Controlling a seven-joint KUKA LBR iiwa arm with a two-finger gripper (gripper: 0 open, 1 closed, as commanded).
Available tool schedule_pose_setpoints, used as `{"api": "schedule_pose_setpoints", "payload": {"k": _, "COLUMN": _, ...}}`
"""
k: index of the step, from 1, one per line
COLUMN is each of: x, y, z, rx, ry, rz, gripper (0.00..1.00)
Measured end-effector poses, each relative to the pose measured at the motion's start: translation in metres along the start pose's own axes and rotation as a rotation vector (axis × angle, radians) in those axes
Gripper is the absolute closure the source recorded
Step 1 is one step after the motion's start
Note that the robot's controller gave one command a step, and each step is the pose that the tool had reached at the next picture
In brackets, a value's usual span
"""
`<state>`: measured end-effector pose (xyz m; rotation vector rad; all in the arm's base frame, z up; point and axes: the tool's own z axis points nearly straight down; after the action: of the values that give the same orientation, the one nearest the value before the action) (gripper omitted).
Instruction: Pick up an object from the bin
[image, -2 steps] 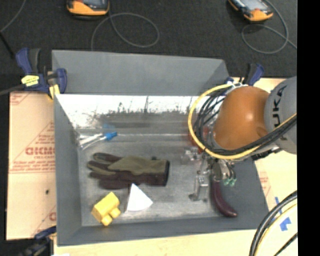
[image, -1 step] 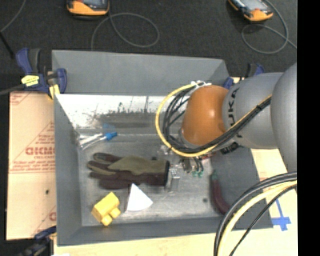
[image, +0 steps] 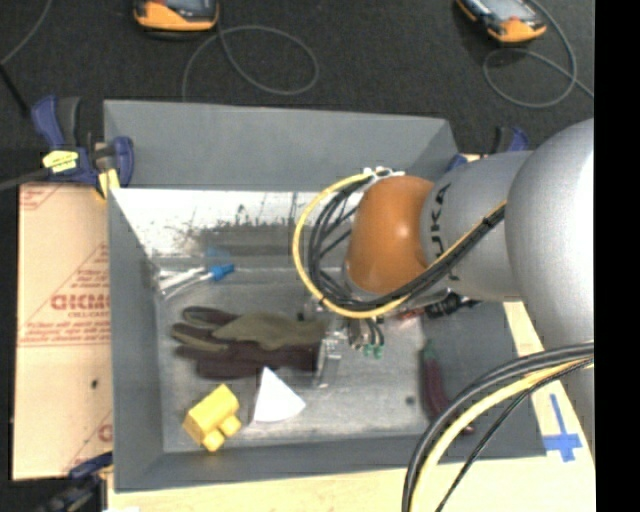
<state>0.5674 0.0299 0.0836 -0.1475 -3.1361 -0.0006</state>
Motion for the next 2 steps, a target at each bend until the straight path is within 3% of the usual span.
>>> {"api": "schedule_pose_setpoints", "payload": {"k": 1, "x": -0.006, "y": 0.002, "z": -0.049, "rx": -0.002, "ry": -0.014, "rz": 0.044, "gripper": 0.00}}
{"api": "schedule_pose_setpoints", "payload": {"k": 2, "x": -0.004, "y": 0.008, "z": 0.002, "rx": -0.002, "ry": -0.009, "rz": 0.146, "gripper": 0.00}}
